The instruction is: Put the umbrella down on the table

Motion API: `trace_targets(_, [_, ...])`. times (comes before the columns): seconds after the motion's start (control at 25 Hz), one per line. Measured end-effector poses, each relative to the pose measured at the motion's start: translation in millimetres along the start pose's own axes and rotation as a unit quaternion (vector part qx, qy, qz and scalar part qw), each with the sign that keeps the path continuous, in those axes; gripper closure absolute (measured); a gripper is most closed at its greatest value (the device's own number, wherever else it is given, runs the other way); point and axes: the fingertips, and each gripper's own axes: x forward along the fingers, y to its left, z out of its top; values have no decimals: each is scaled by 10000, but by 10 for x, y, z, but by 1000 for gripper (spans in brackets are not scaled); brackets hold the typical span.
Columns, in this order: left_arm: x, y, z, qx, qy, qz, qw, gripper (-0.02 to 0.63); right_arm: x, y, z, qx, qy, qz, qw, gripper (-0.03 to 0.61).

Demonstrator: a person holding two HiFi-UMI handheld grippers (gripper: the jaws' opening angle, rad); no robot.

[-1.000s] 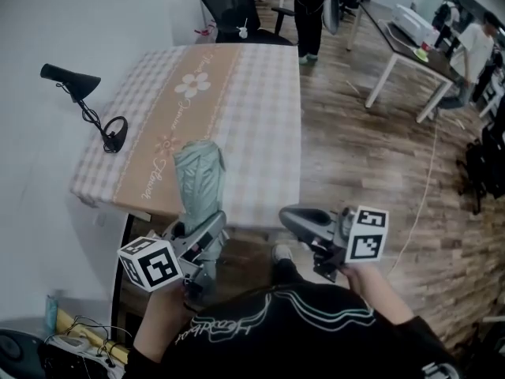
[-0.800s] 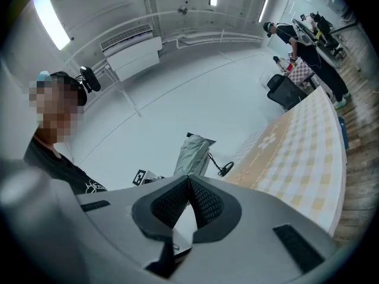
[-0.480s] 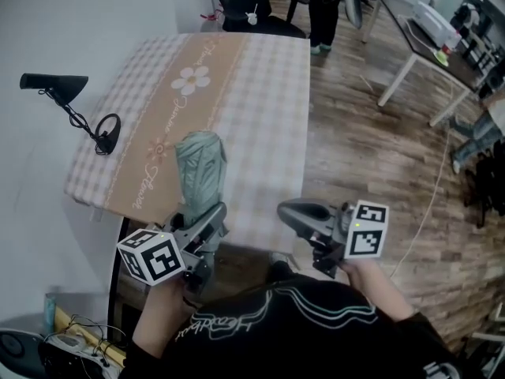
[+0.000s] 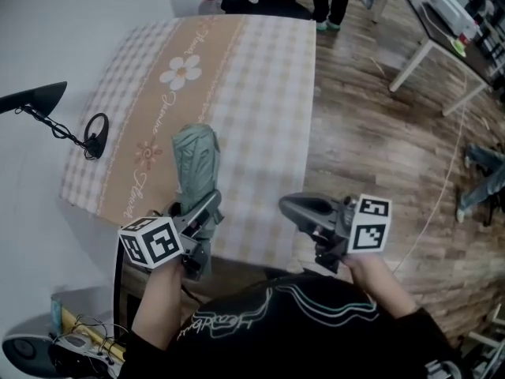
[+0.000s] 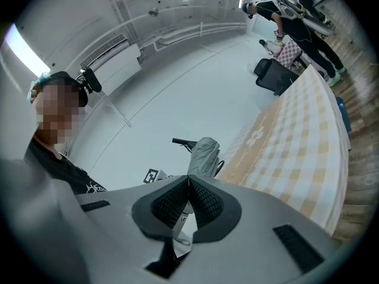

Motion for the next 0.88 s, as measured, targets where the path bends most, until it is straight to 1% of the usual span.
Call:
trace_targets(0.12, [191,171,-57,51,226,292,9993,345,27,-184,27,183,75,13,9998,565])
trace_targets(0.28, [398,425,-196,420,594,805,9941,347,91,-366,37,353,202,63,9992,565])
trace_targets(0.56, [656,758,-412,636,1017,1281,9845,345,151,-629,55,550,348,111,9978,565])
trace_targets(0.76, [778,1019,-563,846,1368,1740,9715,345,191,-751,21,647,485,131,9966,565])
trace_targets(0.88, [824,1168,-669,1022,1612,2013,9608,345,205,-810,16,693,518,151,9961,565])
